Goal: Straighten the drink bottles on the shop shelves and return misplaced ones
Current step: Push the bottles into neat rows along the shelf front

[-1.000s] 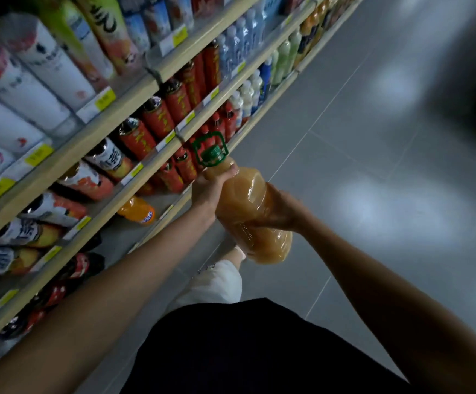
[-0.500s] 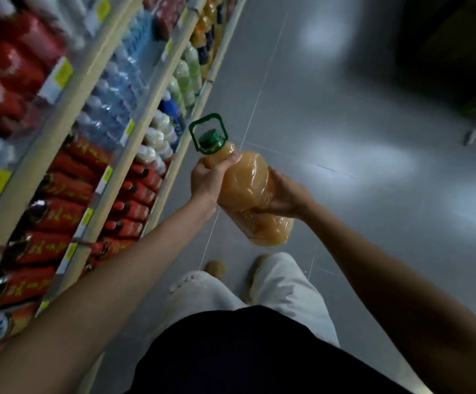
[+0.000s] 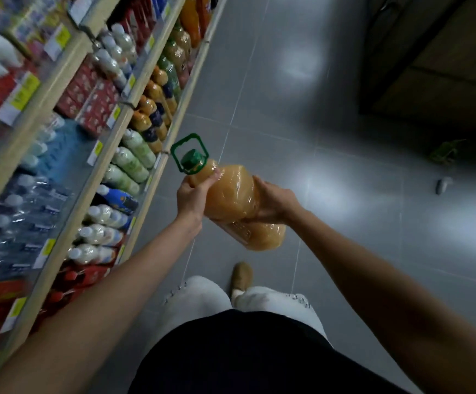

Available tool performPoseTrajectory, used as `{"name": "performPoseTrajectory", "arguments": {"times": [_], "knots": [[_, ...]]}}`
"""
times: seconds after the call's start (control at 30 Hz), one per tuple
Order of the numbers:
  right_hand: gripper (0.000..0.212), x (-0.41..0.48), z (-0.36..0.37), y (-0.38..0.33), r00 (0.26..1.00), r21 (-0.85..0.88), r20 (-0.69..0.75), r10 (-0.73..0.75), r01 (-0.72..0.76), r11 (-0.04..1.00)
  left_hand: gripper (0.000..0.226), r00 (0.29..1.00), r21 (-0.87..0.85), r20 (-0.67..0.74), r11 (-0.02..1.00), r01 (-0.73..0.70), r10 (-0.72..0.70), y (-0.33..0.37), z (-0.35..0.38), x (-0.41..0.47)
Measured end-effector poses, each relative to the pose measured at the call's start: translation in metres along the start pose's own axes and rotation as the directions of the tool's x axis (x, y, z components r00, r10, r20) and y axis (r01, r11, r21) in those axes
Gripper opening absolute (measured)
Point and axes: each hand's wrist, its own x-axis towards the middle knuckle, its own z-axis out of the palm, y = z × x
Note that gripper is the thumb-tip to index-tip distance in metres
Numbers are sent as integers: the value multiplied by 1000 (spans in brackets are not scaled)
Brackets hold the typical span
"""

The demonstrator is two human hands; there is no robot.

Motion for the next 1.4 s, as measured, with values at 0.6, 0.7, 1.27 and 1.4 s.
{"name": "performPoseTrajectory", "arguments": {"times": [0.6,0.7,1.27,1.4], "knots": [[110,317,-212,75,995,-124,59,-85,92,988,39,992,-165,-119,986,18,-38,179,164,272],[109,366,-255,88,995,-93,59,-79,84,992,33,992,-163,-119,986,29,-49,220,196,316],[114,721,-478,218,970,-96,197,-141,162,982,39,959,-181,-264,982,56,-103,395,414,627],[116,797,-541,242,948,-150,260,-182,226,963,56,928,-281,-335,957,66,-162,428,464,681]]}}
